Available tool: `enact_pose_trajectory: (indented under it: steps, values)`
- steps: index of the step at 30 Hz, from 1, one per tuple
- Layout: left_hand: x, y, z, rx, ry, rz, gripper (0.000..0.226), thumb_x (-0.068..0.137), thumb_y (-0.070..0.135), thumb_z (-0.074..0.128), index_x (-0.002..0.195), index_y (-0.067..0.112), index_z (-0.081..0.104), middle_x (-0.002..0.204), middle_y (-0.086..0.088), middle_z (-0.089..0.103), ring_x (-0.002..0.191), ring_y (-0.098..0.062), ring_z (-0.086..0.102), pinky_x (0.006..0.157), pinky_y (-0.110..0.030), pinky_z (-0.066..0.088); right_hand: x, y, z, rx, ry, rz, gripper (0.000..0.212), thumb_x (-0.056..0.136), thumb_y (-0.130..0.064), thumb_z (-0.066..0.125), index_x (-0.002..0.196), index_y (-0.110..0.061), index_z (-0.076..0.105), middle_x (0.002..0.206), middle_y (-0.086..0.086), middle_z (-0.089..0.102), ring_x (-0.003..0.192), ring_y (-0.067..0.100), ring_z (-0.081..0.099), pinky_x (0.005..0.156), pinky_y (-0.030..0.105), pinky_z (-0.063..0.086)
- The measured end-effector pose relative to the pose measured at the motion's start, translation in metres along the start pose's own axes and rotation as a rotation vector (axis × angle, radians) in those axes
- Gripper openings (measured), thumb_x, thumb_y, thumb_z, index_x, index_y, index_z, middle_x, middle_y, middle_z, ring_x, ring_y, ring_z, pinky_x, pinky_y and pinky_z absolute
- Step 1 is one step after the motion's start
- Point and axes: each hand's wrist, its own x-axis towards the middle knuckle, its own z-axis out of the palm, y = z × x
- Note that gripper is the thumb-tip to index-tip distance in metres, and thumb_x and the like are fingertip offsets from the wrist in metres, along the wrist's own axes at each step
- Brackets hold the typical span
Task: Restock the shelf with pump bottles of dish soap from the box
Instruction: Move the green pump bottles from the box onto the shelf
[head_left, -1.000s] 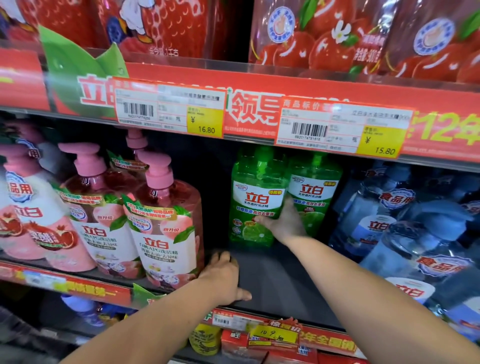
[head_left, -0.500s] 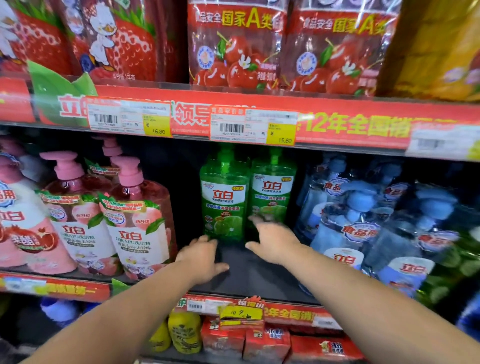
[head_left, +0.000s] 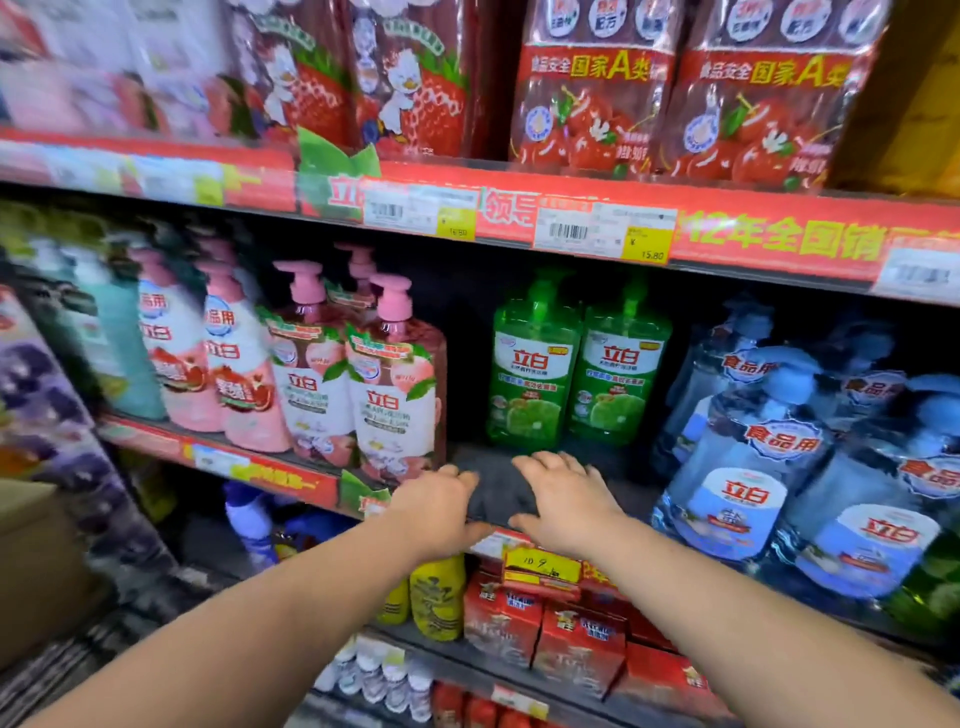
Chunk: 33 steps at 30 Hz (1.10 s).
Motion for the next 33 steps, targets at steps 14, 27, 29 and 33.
enact_pose_trajectory:
  steps: [14,27,29,33]
  values:
    - [-0.29,-0.219,0.007,-0.015,0.1,-0.521,0.06,0.08,0.055,0.056,0.127,0.02,0.046,0.127,-0.007,0.051,0.116,-0.03,0.052,0.093,-0.042,0.046,-0.036,-0.328,0.039,-0.056,-0.069,-0.498,0.069,0.086,-0.047,0.055,0.145,-0.025,0.029,0.148,0.003,0.035,0.138,0.025,0.03,0.11,0.046,0.028]
    - [-0.574,-0.349,0.024,-0.105,0.176,-0.989,0.062,0.082,0.053,0.053,0.134,0.023,0.04,0.126,-0.006,0.053,0.118,-0.027,0.051,0.094,-0.035,0.044,-0.134,-0.611,0.082,-0.076,-0.116,-0.954,0.069,0.087,-0.047,0.055,0.146,-0.025,0.027,0.149,0.001,0.035,0.14,0.025,0.027,0.113,0.049,0.023]
    - [-0.587,-0.358,0.025,-0.109,0.186,-1.002,0.063,0.083,0.054,0.053,0.135,0.023,0.039,0.125,-0.006,0.054,0.117,-0.027,0.051,0.095,-0.035,0.043,-0.135,-0.632,0.085,-0.094,-0.121,-0.981,0.068,0.087,-0.046,0.055,0.146,-0.025,0.027,0.149,0.001,0.035,0.14,0.025,0.026,0.113,0.049,0.022]
    - [-0.603,-0.383,0.028,-0.129,0.202,-1.063,0.054,0.082,0.054,0.054,0.125,0.022,0.047,0.125,-0.004,0.054,0.116,-0.027,0.052,0.094,-0.036,0.043,-0.125,-0.673,0.092,-0.122,-0.127,-1.032,0.068,0.088,-0.047,0.054,0.145,-0.026,0.026,0.149,0.001,0.035,0.14,0.025,0.026,0.113,0.049,0.022]
